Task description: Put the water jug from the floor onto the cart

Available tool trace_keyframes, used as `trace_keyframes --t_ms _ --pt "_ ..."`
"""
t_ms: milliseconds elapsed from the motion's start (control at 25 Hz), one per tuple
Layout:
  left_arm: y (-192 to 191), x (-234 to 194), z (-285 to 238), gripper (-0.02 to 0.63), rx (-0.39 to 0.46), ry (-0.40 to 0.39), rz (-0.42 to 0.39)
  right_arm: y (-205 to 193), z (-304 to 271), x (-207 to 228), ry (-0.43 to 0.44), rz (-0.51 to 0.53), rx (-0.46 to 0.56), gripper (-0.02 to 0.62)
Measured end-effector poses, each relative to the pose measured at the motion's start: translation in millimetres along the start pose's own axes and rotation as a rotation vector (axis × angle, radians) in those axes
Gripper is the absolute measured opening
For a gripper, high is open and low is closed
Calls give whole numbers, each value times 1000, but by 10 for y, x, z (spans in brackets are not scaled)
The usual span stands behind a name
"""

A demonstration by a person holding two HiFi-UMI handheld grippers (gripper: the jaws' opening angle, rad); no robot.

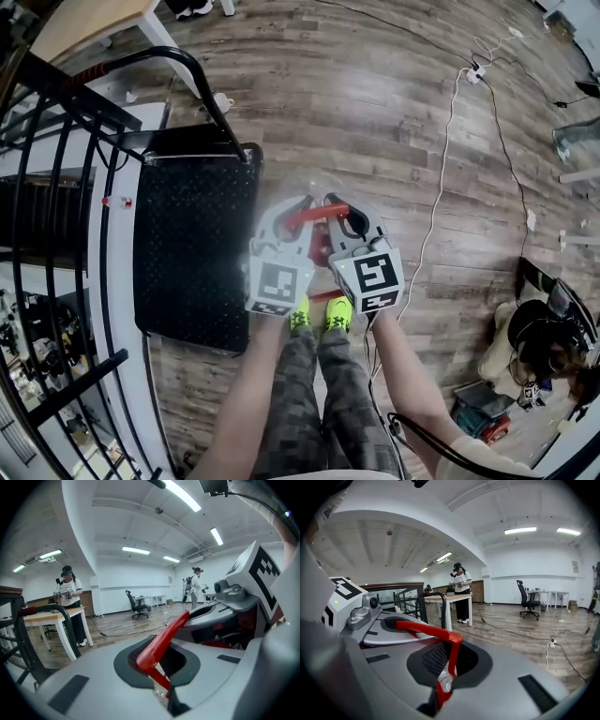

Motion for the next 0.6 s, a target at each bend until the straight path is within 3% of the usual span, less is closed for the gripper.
trace_keyframes --t_ms 600 --pt "-80 -140 421 11 -74 166 51 50 -118 -403 193 42 -29 18"
Point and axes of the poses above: the fingertips, and each gripper's own axes: z backward along the fingers, x to its right, y out of its top, the point moved 5 cm from there along z, backward along the fingers, and after that the axes turned 11 degrees about -z, right-handed, at the moved point
